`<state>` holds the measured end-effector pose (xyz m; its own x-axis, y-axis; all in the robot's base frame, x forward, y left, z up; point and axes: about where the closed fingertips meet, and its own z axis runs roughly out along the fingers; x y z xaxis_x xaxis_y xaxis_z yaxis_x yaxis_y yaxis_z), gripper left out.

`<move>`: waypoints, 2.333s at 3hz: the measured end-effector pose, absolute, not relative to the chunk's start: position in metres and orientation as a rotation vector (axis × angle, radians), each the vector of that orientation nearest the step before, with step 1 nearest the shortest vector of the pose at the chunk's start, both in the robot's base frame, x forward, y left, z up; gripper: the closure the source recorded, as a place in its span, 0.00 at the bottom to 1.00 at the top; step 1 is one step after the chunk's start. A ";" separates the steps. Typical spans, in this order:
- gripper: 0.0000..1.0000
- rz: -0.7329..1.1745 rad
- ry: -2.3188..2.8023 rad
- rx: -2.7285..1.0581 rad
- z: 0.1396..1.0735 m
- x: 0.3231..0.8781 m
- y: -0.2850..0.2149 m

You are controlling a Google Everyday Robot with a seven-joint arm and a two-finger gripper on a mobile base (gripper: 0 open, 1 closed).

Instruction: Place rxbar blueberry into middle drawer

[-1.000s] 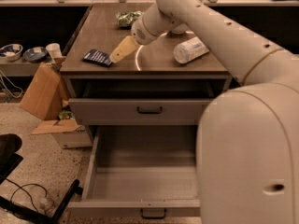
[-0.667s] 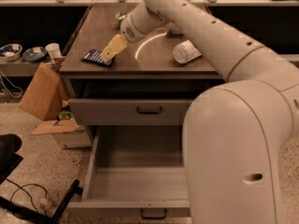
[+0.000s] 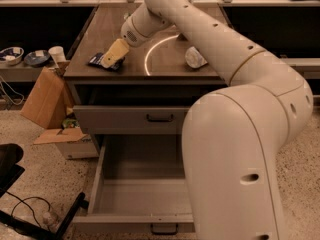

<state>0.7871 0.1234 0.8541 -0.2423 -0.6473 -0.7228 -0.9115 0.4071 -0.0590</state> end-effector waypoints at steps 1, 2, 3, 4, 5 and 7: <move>0.00 0.453 2.016 -1.353 0.847 0.787 0.129; 0.18 0.381 2.060 -1.401 0.827 0.791 0.143; 0.41 0.372 2.063 -1.408 0.825 0.791 0.145; 0.64 0.372 2.063 -1.408 0.825 0.791 0.145; 0.89 0.372 2.063 -1.408 0.825 0.791 0.145; 1.00 0.372 2.063 -1.408 0.829 0.791 0.145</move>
Offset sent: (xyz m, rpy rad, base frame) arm 0.0101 0.0339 -0.0433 -0.2281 0.0102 -0.0071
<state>0.7912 0.1455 0.8291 -0.2511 -0.7421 -0.6215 -0.9124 0.3959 -0.1041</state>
